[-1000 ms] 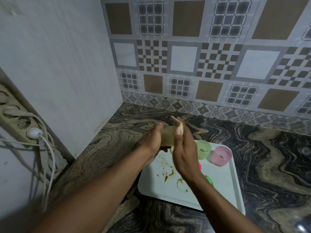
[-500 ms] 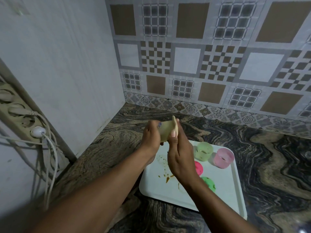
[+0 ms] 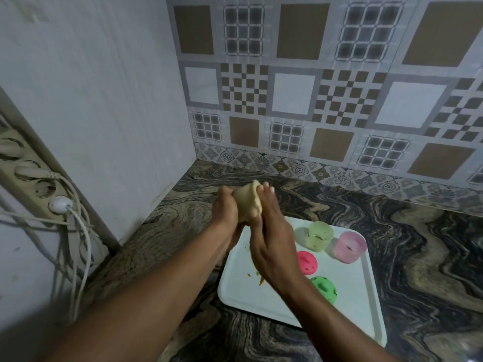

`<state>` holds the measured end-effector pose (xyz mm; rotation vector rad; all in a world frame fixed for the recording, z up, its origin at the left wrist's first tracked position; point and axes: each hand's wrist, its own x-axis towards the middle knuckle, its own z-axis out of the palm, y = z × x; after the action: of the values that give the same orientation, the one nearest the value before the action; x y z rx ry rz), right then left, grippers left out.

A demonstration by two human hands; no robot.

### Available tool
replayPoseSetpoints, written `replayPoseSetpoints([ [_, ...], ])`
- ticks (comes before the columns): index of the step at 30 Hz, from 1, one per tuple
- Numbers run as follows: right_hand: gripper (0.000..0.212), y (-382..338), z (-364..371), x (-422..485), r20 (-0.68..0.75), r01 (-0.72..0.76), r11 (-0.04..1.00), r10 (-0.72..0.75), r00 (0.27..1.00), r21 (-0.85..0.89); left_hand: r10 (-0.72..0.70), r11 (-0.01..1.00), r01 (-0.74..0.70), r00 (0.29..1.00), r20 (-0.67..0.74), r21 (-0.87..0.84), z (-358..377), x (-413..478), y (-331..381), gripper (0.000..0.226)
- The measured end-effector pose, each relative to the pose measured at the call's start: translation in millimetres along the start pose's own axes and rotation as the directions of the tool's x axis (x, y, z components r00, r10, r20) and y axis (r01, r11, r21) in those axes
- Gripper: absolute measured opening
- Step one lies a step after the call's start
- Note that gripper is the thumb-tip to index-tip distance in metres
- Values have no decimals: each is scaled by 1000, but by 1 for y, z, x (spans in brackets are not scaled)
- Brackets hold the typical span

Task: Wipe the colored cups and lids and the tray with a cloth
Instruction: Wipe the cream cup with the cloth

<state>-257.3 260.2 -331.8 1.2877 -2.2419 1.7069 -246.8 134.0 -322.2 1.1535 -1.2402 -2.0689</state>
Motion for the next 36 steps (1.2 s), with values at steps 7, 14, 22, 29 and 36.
replayPoseSetpoints([
  [7, 35, 27, -15, -5, -51, -93, 983, 86, 995, -158, -52, 996, 50, 998, -34, -69, -13, 3, 5, 46],
  [14, 55, 5, 8, 11, 22, -33, 999, 34, 999, -41, 30, 997, -29, 1000, -1, 70, 1, -8, 7, 39],
  [22, 56, 9, 6, 40, 9, -448, 849, 465, 885, 279, 616, 542, -643, 742, 265, 540, -6, -12, -7, 29],
  [29, 46, 16, -6, 56, 186, -749, 402, 805, 564, 527, 658, 452, -768, 630, 412, 453, -3, -13, -20, 58],
  [36, 64, 16, -12, 46, -61, -578, 725, 641, 765, 376, 469, 449, -613, 781, 412, 650, 0, -18, -11, 79],
])
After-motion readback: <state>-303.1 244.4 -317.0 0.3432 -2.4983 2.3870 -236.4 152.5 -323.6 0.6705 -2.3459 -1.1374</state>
